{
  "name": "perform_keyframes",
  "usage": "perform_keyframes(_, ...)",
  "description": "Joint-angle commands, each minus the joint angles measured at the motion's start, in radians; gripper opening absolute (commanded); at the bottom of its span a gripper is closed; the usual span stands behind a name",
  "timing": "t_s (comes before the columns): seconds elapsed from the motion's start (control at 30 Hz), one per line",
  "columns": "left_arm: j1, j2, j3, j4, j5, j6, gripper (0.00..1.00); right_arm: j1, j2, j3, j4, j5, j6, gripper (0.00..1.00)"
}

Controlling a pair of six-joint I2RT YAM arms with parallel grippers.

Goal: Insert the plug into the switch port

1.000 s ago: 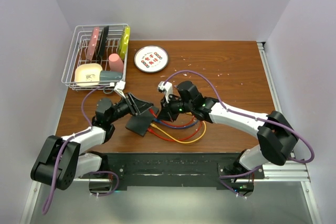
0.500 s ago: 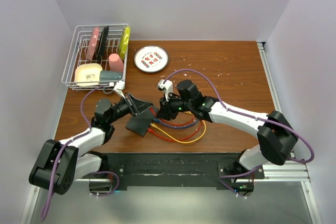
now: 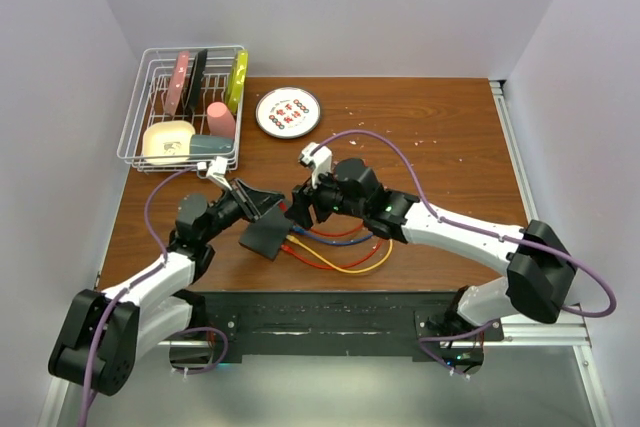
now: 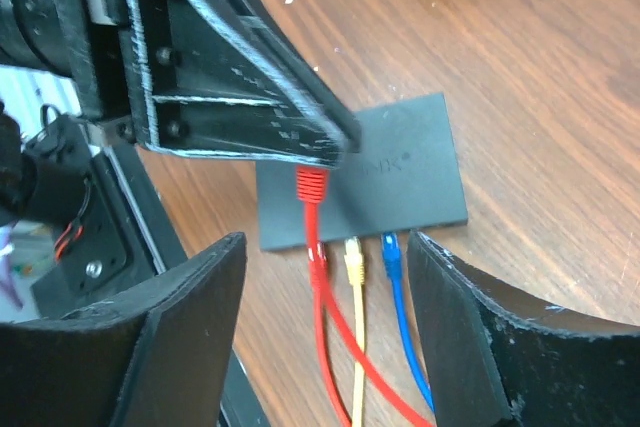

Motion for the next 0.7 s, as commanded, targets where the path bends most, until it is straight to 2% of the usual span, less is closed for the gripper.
perform_keyframes(0.0,-0.002,-0.059,-0.021,-0.042,-0.113,-0.046,0.0,0.064,0.022,0.063,0.014,0.208,-0.006,0.66)
perform_keyframes(0.17,-0.002,-0.115,-0.044,-0.068,-0.173,-0.067,0.0,0.116,0.06,0.077,0.02,0.286,-0.007,0.61)
perform_keyframes(0.33,-0.002,-0.121,-0.042,-0.079,-0.174,-0.066,0.0,0.142,0.118,0.126,0.001,0.342,-0.01,0.59)
perform_keyframes(0.67,-0.002,-0.099,-0.042,-0.057,-0.154,-0.069,0.0,0.154,0.157,0.166,0.011,0.337,-0.012,0.49)
